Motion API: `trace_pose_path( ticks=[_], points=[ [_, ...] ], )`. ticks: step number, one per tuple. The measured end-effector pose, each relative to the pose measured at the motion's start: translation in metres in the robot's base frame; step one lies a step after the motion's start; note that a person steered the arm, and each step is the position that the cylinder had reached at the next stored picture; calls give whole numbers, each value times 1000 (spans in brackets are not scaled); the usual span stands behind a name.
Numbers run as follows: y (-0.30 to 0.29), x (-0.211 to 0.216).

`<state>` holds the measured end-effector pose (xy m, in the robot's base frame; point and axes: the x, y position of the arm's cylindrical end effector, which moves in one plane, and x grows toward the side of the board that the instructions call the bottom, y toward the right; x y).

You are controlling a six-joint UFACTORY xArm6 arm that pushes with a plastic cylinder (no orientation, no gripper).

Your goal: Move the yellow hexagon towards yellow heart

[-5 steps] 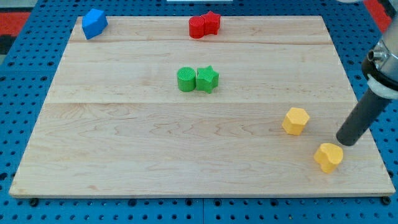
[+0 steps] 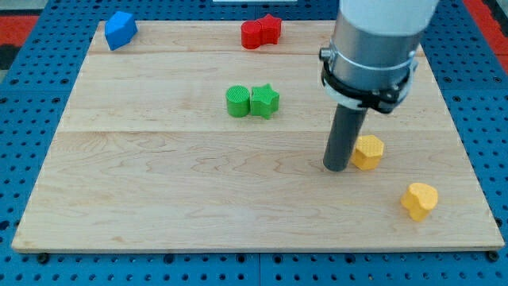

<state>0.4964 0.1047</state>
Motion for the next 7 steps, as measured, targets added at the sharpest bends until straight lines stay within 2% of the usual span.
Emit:
trace_pose_path(
  ticks=[2, 7],
  points=[
    [32, -28],
    [74, -30]
  ],
)
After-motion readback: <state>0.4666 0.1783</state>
